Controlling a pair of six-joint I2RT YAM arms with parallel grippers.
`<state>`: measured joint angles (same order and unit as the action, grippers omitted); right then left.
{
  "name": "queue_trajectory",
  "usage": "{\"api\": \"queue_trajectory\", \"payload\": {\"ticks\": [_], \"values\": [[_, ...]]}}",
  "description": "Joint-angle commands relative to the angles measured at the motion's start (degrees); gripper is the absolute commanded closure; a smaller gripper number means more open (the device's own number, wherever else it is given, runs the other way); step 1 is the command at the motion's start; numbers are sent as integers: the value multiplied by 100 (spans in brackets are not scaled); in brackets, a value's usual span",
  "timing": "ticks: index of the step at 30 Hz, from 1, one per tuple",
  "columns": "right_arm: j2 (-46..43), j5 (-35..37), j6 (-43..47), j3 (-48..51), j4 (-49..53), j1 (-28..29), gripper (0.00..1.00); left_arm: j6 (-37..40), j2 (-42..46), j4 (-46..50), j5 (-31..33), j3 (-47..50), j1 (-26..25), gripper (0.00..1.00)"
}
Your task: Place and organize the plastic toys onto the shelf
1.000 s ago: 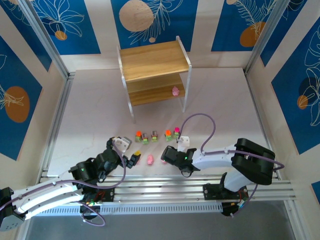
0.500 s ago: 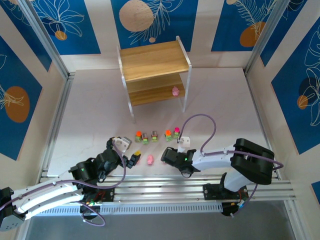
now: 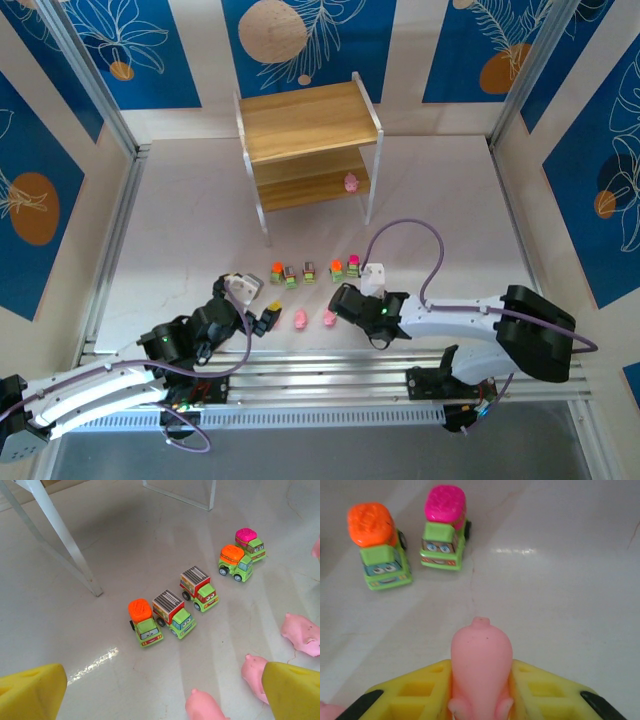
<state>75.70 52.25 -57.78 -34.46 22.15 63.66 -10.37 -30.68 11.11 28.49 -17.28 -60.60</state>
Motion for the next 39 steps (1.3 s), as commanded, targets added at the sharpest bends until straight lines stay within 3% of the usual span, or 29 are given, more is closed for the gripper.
{"api": "queue_trajectory", "payload": {"ticks": [1, 16, 39], "values": [[-212, -65, 535, -316, 129, -173, 71, -6, 79, -123, -93, 67, 48, 0], [110, -898, 2445, -1730, -141, -1171, 70, -2, 115, -103, -105, 67, 48, 0], [1287, -1524, 3325, -3521, -43, -2056, 70, -21, 122, -80, -71, 67, 48, 0]]}}
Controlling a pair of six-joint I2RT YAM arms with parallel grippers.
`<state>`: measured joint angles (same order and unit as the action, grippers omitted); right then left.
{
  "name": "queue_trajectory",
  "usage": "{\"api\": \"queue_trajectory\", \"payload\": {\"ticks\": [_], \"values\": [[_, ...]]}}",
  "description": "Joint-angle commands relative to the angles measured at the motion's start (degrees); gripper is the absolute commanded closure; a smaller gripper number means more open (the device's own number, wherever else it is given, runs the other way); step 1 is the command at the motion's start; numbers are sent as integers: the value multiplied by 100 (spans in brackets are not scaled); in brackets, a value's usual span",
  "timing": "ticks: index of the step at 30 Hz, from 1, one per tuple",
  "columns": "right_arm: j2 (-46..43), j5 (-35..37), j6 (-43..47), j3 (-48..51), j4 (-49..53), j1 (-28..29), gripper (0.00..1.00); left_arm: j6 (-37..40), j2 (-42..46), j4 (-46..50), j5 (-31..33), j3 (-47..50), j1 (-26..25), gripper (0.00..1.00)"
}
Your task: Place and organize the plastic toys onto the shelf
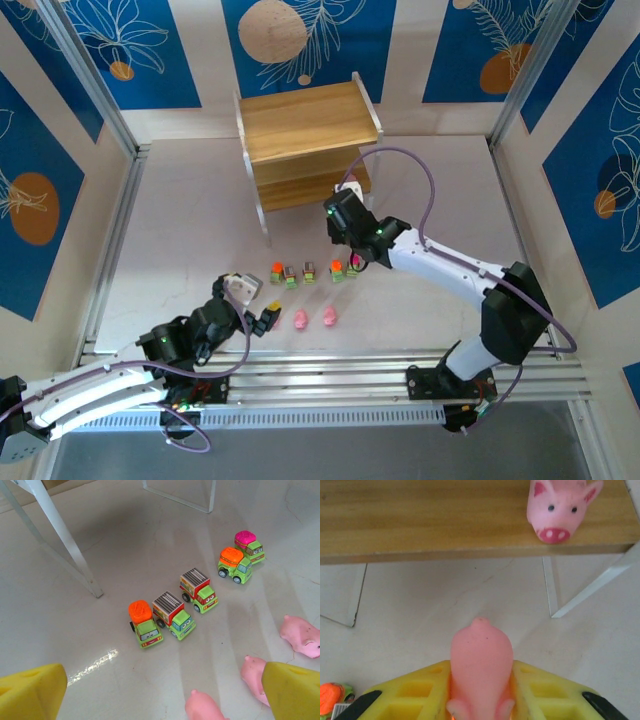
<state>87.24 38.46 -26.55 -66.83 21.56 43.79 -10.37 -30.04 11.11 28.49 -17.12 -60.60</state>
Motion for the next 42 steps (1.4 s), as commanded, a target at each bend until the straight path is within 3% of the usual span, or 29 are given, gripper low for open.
{"api": "queue_trajectory", "payload": {"ticks": [1, 20, 42], "values": [[172, -161, 226, -341, 16, -88, 70, -31, 60, -75, -65, 51, 49, 0], [799, -398, 490, -1185, -183, -538, 70, -35, 86, -80, -47, 59, 55, 0], [1390, -453, 483, -1734, -251, -658, 70, -30, 82, -74, -45, 60, 51, 0]]}}
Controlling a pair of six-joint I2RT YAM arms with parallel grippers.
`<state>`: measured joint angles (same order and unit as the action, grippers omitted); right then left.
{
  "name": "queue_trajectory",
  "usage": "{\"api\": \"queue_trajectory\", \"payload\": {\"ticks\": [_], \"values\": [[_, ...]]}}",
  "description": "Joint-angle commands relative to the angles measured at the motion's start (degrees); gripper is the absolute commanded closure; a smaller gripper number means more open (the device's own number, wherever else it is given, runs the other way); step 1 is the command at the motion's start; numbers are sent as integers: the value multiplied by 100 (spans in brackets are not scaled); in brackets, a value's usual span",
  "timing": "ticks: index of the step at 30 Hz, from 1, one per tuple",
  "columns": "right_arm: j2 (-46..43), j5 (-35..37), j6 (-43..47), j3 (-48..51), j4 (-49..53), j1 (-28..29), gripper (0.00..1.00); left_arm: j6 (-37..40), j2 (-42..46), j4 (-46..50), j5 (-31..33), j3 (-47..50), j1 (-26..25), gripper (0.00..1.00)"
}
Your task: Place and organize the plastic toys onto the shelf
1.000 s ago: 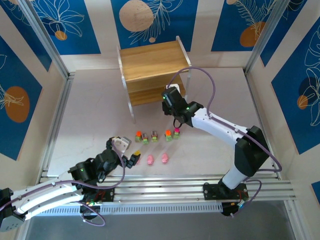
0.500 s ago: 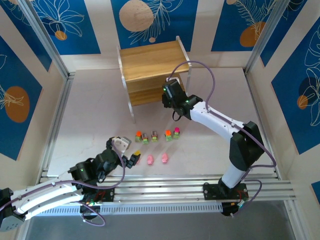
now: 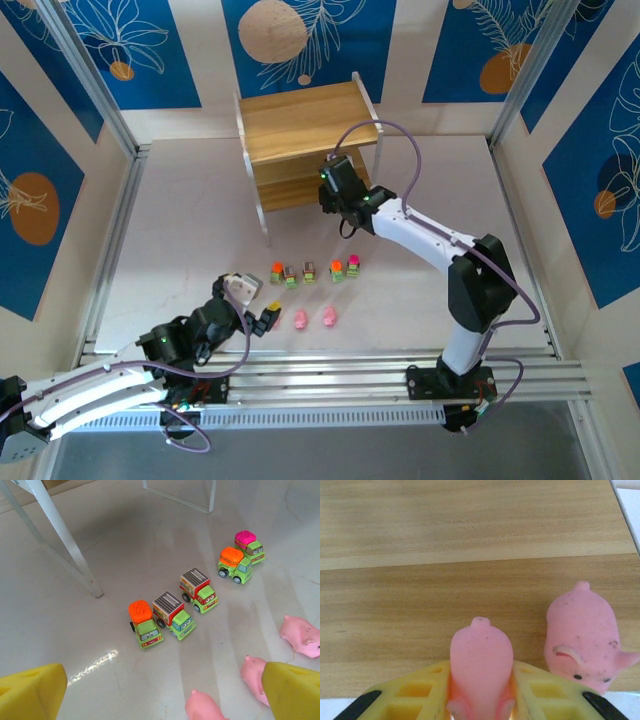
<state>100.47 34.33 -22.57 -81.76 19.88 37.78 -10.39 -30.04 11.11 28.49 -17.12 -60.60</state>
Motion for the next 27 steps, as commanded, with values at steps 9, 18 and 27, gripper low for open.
{"api": "queue_trajectory", "payload": {"ticks": [9, 18, 27], "values": [[145, -44, 104, -321, -59, -164, 70, -19, 88, -90, -54, 60, 49, 0], [220, -21, 85, -376, -98, -249, 70, -20, 85, -94, -54, 60, 49, 0], [299, 92, -36, -290, -299, -279, 69, -13, 85, -92, -54, 60, 49, 0]]}}
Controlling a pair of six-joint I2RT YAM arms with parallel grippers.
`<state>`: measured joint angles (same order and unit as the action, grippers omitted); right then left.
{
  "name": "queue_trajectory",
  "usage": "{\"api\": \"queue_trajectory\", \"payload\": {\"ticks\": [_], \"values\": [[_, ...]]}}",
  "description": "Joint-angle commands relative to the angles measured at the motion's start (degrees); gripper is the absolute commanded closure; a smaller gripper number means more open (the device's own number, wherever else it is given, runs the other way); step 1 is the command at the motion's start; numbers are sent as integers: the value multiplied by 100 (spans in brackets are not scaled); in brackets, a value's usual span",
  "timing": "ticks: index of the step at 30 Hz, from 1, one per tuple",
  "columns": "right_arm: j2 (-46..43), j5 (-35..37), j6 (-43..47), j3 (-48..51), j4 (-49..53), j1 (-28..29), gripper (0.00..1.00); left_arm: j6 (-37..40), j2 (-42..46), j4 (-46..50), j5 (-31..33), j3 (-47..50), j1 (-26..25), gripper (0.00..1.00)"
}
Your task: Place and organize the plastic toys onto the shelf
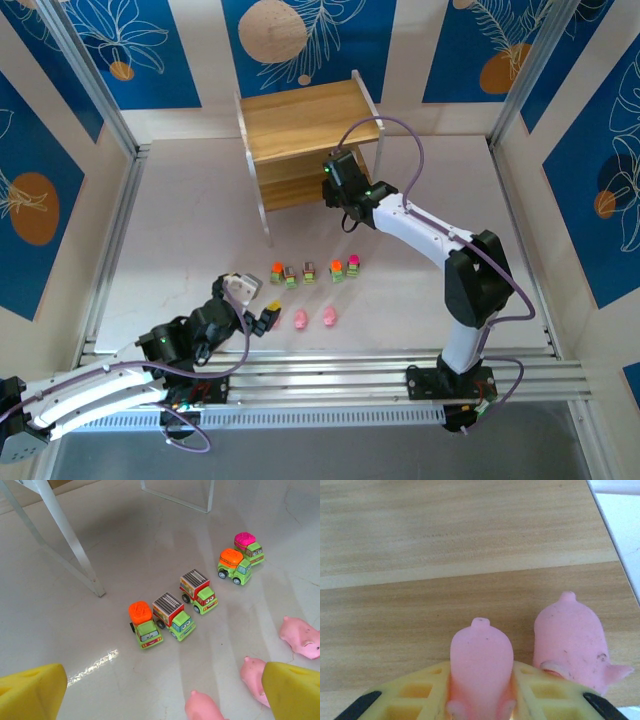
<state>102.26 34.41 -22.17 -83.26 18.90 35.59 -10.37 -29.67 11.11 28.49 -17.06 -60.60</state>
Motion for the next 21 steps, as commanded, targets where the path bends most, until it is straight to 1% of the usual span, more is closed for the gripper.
{"api": "queue_trajectory", "payload": {"ticks": [1, 11, 21], "values": [[120, 92, -92, -122, -237, -55, 69, -24, 49, -92, -54, 54, 48, 0], [63, 334, -255, 126, -662, -52, 69, -13, 37, -98, -54, 54, 48, 0], [127, 346, -166, 172, -623, -46, 62, -16, 49, -92, -54, 54, 49, 0]]}}
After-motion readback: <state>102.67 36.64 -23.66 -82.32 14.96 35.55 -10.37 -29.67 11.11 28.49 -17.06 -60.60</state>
